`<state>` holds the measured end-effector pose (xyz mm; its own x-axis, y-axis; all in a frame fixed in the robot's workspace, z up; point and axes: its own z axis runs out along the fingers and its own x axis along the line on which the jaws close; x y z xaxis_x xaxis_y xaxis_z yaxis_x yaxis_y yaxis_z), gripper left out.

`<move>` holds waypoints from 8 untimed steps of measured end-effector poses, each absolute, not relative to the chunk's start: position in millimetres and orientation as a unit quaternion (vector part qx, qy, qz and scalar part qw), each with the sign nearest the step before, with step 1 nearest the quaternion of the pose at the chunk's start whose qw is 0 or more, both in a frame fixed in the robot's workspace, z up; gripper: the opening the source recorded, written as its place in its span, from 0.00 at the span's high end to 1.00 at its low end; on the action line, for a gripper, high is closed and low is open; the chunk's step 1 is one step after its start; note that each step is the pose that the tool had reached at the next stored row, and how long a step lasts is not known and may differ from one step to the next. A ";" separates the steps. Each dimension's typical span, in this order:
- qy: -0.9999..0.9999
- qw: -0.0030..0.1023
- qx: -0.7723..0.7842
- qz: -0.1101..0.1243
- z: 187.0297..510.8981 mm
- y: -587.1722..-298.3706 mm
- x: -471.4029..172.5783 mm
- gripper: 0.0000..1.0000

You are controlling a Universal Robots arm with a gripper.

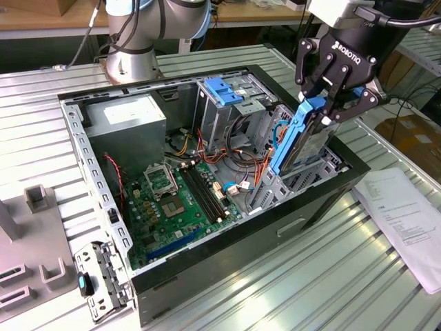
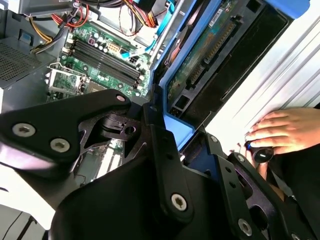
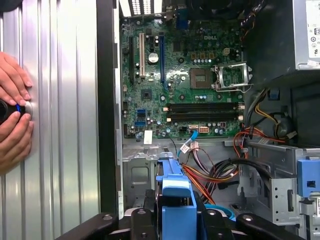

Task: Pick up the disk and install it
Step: 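Insert the disk into the insertion slot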

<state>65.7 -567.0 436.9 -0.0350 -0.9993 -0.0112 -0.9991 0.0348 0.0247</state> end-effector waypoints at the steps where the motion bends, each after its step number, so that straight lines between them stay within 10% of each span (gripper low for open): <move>1: -0.720 0.005 0.694 -0.014 436.8 -566.9 68.1 0.63; 8: -0.720 0.006 0.694 -0.014 432.9 -567.1 72.6 0.63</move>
